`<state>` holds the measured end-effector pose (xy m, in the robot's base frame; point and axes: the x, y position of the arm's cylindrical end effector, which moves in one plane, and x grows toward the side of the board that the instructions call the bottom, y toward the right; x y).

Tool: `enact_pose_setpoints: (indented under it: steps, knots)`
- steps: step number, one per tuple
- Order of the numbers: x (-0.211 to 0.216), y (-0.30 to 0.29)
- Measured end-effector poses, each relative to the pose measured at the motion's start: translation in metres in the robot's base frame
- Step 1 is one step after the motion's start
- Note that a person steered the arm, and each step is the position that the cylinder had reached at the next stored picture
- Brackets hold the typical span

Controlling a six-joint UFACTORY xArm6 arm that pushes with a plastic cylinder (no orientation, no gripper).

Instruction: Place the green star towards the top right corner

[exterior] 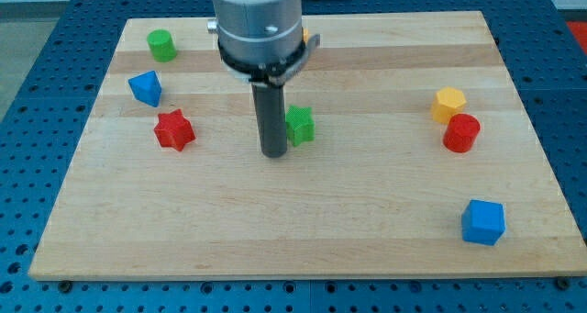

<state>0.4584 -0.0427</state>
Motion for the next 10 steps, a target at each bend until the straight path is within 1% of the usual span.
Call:
enact_pose_setpoints:
  steps: [1,2,4,6,7,8,9,10]
  knots:
    - [0.0,0.0]
    - [-0.016,0.028]
    - [-0.079,0.113]
    - [-0.17,0.172]
    - [-0.185,0.182]
    - [-0.183,0.182]
    - [-0.149,0.17]
    - [-0.114,0.131]
